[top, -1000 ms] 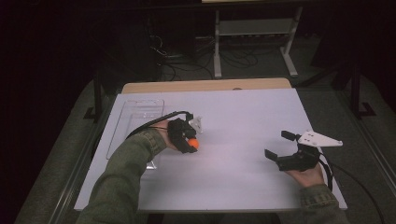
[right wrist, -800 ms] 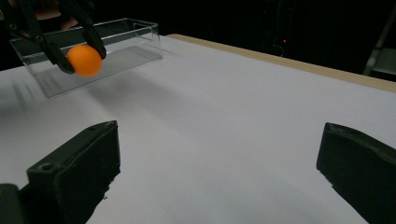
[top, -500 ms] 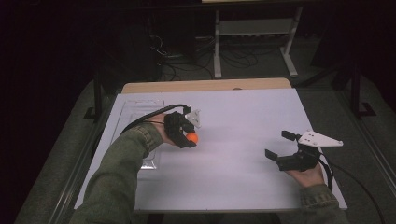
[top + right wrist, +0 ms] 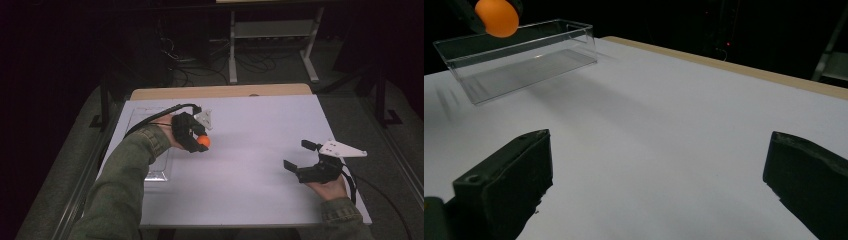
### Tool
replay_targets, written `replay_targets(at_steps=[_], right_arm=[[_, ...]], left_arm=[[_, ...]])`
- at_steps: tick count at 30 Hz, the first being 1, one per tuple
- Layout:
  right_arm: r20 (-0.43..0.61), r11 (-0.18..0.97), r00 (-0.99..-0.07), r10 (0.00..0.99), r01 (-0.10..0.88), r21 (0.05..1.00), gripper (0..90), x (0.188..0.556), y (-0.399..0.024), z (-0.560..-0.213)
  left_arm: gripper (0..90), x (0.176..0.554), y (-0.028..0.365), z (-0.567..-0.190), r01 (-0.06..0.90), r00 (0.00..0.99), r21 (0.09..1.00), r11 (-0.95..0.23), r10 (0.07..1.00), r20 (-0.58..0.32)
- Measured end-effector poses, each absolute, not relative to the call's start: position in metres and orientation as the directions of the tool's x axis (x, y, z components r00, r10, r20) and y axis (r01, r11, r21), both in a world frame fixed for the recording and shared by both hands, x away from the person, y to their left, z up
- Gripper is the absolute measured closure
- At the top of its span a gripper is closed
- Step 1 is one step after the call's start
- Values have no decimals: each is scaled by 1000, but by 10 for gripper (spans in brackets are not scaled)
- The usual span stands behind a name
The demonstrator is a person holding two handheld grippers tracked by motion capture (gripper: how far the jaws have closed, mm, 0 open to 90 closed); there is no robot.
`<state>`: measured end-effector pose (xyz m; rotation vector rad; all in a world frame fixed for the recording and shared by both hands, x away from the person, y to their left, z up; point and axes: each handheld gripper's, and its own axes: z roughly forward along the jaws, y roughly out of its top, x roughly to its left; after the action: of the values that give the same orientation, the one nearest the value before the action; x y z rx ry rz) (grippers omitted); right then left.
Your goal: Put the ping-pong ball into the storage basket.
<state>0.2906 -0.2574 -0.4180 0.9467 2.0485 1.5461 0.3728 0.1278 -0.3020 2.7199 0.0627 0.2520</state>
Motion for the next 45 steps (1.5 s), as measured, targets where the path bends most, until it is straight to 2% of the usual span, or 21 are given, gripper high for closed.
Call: replay_targets(at_steps=[21, 45], right_arm=[[78, 165, -689, 720, 279, 946, 0, 291, -256, -419], [72, 168, -687, 723, 276, 946, 0, 290, -255, -419]], left_arm=[[506, 368, 142, -268, 3, 973, 406, -914, 96, 208], [506, 363, 170, -260, 39, 967, 382, -923, 131, 217]])
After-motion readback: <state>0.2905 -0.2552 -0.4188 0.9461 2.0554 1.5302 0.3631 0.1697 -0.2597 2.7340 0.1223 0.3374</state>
